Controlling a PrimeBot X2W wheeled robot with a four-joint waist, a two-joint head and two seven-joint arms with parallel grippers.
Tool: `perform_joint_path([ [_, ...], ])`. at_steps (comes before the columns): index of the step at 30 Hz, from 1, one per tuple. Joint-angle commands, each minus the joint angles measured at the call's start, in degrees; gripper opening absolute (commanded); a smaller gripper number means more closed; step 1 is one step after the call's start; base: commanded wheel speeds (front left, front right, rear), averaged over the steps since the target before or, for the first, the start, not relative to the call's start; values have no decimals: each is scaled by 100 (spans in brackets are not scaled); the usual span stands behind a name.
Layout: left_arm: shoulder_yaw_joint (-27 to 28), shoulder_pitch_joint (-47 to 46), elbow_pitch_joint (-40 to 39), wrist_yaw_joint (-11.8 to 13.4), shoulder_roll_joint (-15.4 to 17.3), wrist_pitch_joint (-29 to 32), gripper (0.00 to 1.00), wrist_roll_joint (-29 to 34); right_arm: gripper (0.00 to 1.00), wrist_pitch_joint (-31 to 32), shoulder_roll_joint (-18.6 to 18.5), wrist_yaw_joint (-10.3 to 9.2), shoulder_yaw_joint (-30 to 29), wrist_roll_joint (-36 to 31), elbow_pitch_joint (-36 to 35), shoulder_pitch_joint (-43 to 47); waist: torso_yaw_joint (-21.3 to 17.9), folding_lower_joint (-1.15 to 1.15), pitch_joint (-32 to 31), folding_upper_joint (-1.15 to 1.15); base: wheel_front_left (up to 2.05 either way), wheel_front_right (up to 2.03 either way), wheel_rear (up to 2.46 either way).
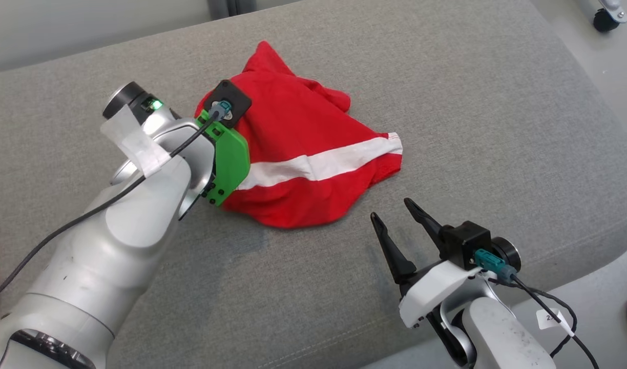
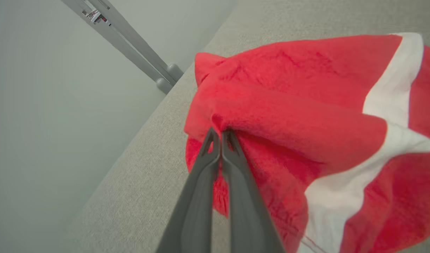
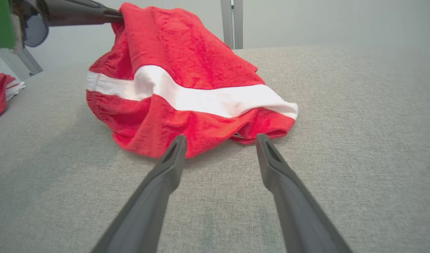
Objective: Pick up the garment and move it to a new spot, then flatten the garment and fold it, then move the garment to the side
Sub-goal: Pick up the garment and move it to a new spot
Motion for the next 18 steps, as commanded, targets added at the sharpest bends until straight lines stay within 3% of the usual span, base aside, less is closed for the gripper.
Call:
perform_joint_path([
  [1,-17,98,165,23,67,4,0,15,100,-40,3,-4,14,36,26,-100,184,0,20,0,0,0,0],
  [9,-15,264,765,175,139,-59,0,-78,100,2,-2,-4,-32,-40,105,-96,453,0,-89,0,0,0,0],
  [10,3,270,796,206,136,-114,16,-93,100,10,-1,-4,-43,-47,110,-77,479,0,-106,0,0,0,0],
  [11,55,303,873,278,107,-233,100,-141,100,35,-2,-4,-71,-56,108,-40,533,0,-137,0,0,0,0],
  [18,302,469,1081,501,-22,-489,100,-443,100,96,-2,-4,-170,-96,96,49,692,0,-291,0,0,0,0],
])
